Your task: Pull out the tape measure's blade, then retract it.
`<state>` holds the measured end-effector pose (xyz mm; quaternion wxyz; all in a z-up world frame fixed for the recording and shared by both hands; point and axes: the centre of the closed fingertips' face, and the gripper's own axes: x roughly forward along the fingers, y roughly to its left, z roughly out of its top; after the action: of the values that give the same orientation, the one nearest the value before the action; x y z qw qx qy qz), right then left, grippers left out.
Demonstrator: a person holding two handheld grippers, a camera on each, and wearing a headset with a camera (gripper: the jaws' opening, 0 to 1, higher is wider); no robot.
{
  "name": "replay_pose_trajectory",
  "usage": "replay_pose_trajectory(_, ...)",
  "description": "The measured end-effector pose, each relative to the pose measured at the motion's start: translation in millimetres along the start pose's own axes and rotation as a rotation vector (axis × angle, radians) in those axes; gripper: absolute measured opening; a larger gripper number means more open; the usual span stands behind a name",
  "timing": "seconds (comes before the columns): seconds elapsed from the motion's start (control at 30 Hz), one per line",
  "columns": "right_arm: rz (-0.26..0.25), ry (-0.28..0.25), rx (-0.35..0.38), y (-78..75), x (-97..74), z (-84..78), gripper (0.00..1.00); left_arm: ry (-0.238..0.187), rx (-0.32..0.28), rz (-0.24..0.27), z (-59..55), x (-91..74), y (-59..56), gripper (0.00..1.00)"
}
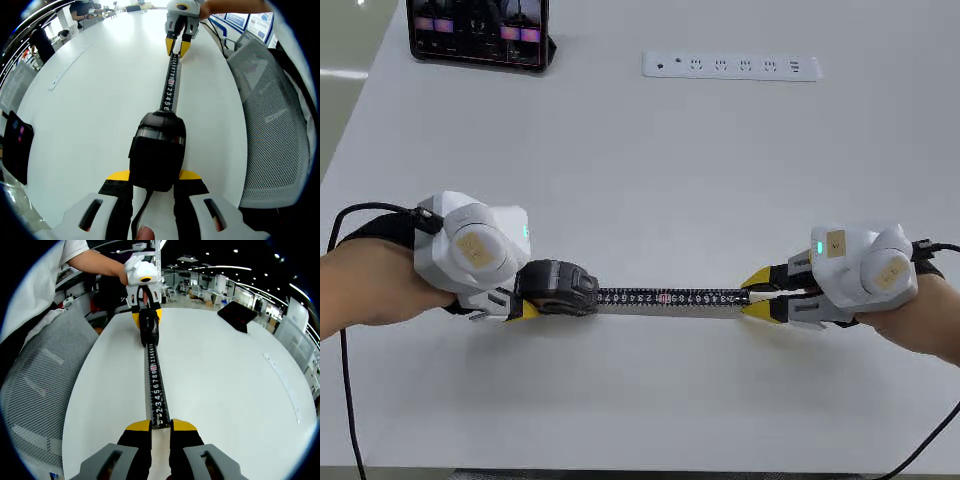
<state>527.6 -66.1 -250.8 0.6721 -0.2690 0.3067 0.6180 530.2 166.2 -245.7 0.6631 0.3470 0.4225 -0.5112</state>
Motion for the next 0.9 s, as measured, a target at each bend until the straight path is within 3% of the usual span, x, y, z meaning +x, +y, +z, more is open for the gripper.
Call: replay_pose_trajectory(0.9, -0.007, 0.044, 0.015, -3.3, -20.0, -27.9, 0.09, -0.002, 0.001, 0.002, 0.4, 1.0, 0.4, 0.26)
